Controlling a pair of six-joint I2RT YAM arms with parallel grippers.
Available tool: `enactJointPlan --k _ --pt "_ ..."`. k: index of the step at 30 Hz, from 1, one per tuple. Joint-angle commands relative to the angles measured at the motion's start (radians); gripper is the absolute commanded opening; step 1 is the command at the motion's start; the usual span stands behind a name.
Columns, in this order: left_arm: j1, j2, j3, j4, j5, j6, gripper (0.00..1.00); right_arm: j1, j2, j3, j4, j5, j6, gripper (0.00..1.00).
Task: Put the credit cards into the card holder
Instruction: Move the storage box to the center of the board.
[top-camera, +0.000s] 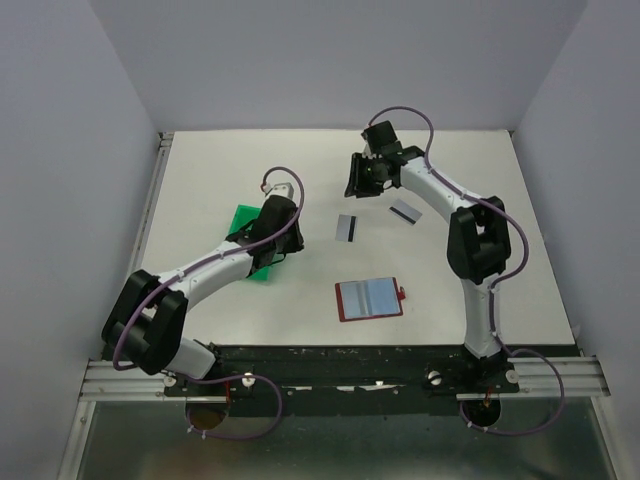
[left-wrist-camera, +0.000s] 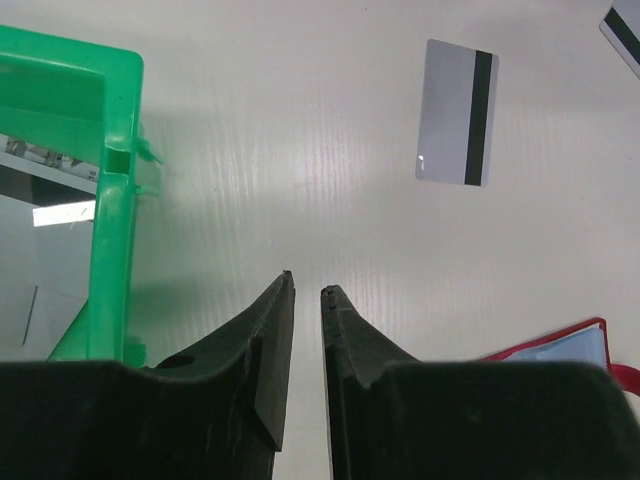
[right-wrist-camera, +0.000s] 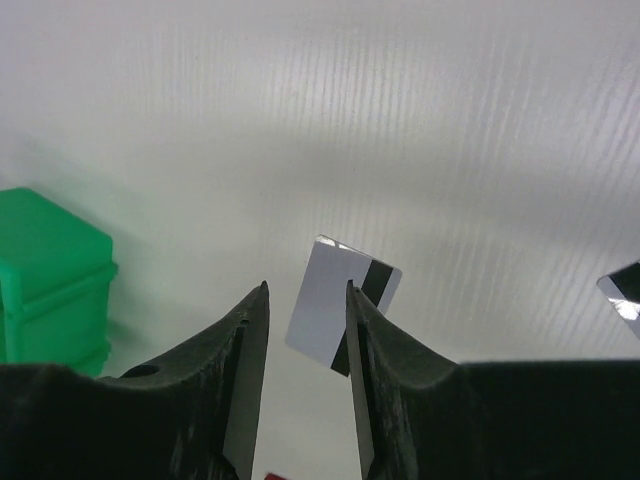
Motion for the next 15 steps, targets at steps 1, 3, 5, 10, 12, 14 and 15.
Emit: enactJointPlan --k 1,3,5,10,12,14,15 --pt "-0.011 -0.046 -0.032 0.023 0.04 -0.03 0.31 0.006 0.082 0.105 -0.122 -0.065 -0.015 0.45" --pt "-0.012 -0.06 -0.043 0.023 0.04 -0.034 0.31 0.006 0.096 0.109 -0.118 -0.096 -0.001 0.45" --pt "-0.014 -0.072 -0.052 0.021 0.039 -0.034 0.31 0.004 0.108 0.106 -0.11 -0.13 0.007 0.45" --pt "-0.014 -0.093 -0.083 0.034 0.034 -0.038 0.31 0.006 0.11 0.062 -0.044 -0.177 0.013 0.45" --pt "-0.012 -0.093 -0.095 0.037 0.032 -0.041 0.32 0.007 0.111 0.06 -0.041 -0.159 0.016 0.46" --pt "-0.012 -0.09 -0.101 0.041 0.035 -0.042 0.31 0.004 0.115 0.065 -0.049 -0.144 0.016 0.46" --pt "-0.014 -0.089 -0.103 0.043 0.037 -0.044 0.31 0.004 0.121 0.068 -0.056 -0.139 0.019 0.46"
